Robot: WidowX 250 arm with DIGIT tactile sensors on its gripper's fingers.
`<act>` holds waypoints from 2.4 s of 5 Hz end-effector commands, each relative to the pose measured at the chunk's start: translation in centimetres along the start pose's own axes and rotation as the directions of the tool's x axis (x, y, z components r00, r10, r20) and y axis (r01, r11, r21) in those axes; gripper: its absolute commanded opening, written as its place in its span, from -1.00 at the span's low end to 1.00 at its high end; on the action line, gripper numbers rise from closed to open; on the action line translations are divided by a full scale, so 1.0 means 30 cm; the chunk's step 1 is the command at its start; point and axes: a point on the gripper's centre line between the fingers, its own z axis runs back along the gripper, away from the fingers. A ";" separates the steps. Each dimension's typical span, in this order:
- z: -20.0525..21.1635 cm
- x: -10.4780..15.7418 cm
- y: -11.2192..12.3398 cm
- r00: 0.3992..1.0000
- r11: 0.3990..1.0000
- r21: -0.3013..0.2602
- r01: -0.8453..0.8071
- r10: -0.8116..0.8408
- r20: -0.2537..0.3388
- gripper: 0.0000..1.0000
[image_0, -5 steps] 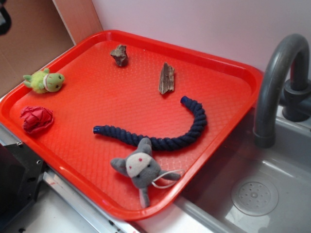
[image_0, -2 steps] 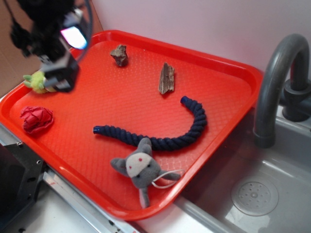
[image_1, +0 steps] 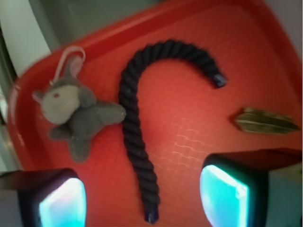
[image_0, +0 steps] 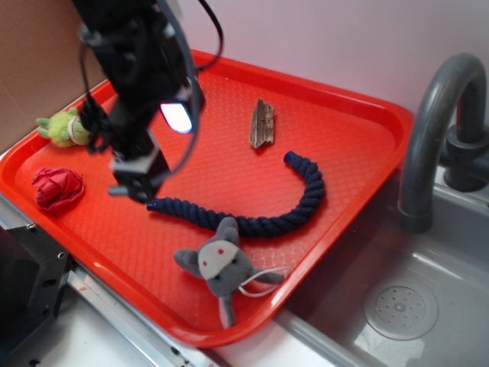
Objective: Grab the blue rope.
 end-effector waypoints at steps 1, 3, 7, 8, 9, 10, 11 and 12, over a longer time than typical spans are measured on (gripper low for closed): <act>-0.129 0.017 0.001 0.998 0.999 0.026 0.031 -0.030 -0.056 1.00; -0.224 0.010 0.013 0.992 0.998 -0.003 0.065 -0.065 -0.107 1.00; -0.247 0.017 -0.046 0.983 0.988 0.055 0.147 -0.139 -0.121 -1.00; -0.170 0.026 0.042 0.993 0.988 0.124 0.088 -0.077 -0.092 -1.00; -0.110 0.024 0.107 0.998 0.988 0.149 0.035 -0.026 -0.063 -1.00; 0.058 0.010 0.140 0.991 0.975 0.191 -0.115 0.126 -0.048 -1.00; 0.228 -0.062 0.150 0.926 0.921 0.123 -0.370 0.376 -0.028 -1.00; 0.395 -0.182 0.177 0.790 0.788 -0.044 -0.614 0.613 -0.021 -1.00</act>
